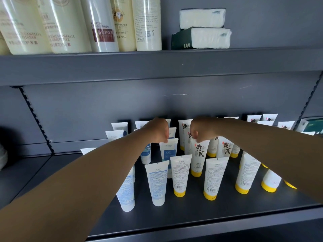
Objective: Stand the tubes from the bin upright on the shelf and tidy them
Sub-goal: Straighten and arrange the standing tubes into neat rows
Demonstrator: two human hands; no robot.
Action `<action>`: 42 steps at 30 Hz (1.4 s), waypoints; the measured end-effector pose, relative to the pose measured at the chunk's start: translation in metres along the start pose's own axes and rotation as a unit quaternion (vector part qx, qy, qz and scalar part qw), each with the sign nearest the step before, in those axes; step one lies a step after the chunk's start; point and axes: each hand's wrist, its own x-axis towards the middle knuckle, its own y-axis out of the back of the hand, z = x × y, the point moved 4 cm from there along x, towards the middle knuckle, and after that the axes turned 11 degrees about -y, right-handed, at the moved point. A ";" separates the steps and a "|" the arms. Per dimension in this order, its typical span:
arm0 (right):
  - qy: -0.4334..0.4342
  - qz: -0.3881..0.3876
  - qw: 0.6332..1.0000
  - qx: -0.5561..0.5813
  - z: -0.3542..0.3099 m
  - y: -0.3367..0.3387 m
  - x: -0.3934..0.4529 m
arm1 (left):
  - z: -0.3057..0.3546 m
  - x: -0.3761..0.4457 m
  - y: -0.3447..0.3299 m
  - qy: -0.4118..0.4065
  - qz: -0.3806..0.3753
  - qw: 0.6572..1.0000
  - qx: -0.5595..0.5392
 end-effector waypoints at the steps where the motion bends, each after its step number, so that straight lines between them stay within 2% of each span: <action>1: -0.001 0.005 1.000 0.000 0.001 -0.001 0.001 | 0.001 0.000 0.000 -0.002 -0.002 1.000 0.005; 22: 0.010 0.024 0.999 0.033 0.001 -0.001 -0.002 | 0.002 -0.003 -0.002 -0.004 0.002 0.999 0.040; 29: 0.009 0.039 0.998 0.058 -0.006 0.017 -0.005 | -0.004 -0.015 0.018 0.000 0.001 0.998 0.058; 33: 0.044 0.063 0.994 0.084 -0.026 0.038 -0.002 | -0.027 -0.042 0.045 0.021 0.023 0.999 0.038; 42: 0.146 0.077 0.979 0.120 -0.105 0.070 0.001 | -0.107 -0.129 0.079 0.105 0.012 0.993 0.059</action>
